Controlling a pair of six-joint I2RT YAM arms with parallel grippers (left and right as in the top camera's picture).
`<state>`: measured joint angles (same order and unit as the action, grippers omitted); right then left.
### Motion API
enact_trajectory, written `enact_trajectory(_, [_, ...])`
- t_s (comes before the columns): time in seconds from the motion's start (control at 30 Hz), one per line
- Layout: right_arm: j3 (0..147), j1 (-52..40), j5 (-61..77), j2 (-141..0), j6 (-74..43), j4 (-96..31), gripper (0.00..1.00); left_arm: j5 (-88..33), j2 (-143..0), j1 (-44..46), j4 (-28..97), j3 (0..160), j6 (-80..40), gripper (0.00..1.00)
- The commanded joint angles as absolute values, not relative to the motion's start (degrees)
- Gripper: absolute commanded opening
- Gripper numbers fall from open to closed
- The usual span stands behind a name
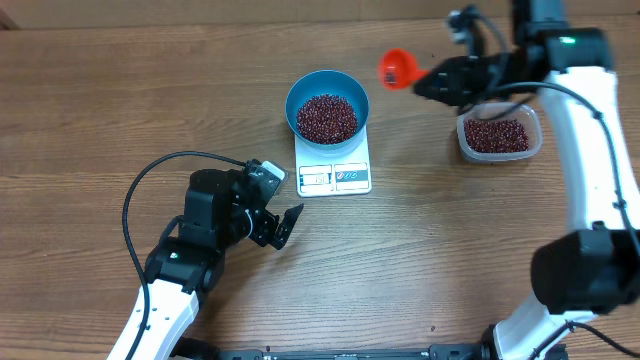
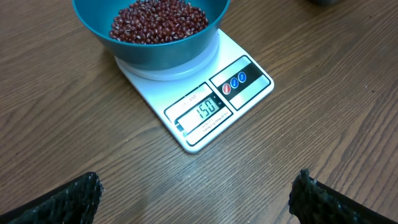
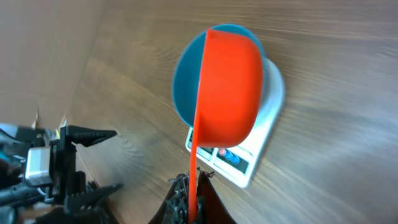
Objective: Scoop item into bowl and weigh 150g on scale
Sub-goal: 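Move the empty red scoop with the right gripper back to the bean tub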
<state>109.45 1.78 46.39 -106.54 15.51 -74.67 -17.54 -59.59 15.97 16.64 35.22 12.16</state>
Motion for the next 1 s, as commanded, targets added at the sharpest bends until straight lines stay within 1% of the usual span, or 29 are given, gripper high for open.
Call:
enact_trajectory(0.0, [110.76, 7.53, 47.27, -104.27, 16.36, -78.24, 0.04, -17.41, -59.99, 15.77, 16.49, 35.24, 11.55, 1.0])
enact_trajectory(0.13, [110.69, 13.21, 43.99, -104.27, 17.17, -82.48, 0.04, -17.41, -59.99, 15.77, 16.49, 35.24, 11.55, 0.99])
enact_trajectory(0.2, [110.63, 15.33, 38.94, -104.27, 15.94, -83.24, 0.04, -17.43, -59.99, 15.77, 16.49, 35.24, 11.55, 1.0])
enact_trajectory(0.3, [110.19, 16.75, 29.04, -104.29, 10.5, -82.91, 0.04, -17.41, -59.99, 15.77, 16.49, 35.24, 11.55, 1.0])
enact_trajectory(0.47, [106.39, 16.1, 16.4, -104.33, 2.96, -80.16, 0.04, -17.41, -59.99, 15.77, 16.49, 35.24, 11.55, 1.0])
enact_trajectory(0.7, [97.49, 14.06, 7.44, -104.49, -3.31, -73.38, 0.04, -17.41, -59.99, 15.77, 16.49, 35.24, 11.55, 1.0])
enact_trajectory(0.8, [93.89, 12.53, 3.33, -104.51, -3.46, -70.87, 0.04, -17.41, -59.99, 15.77, 16.51, 35.24, 11.55, 1.0])
enact_trajectory(0.97, [93.12, 8.88, -5.5, -104.47, -5.85, -69.17, 0.04, -17.41, -59.99, 15.77, 16.49, 35.24, 11.55, 1.0])
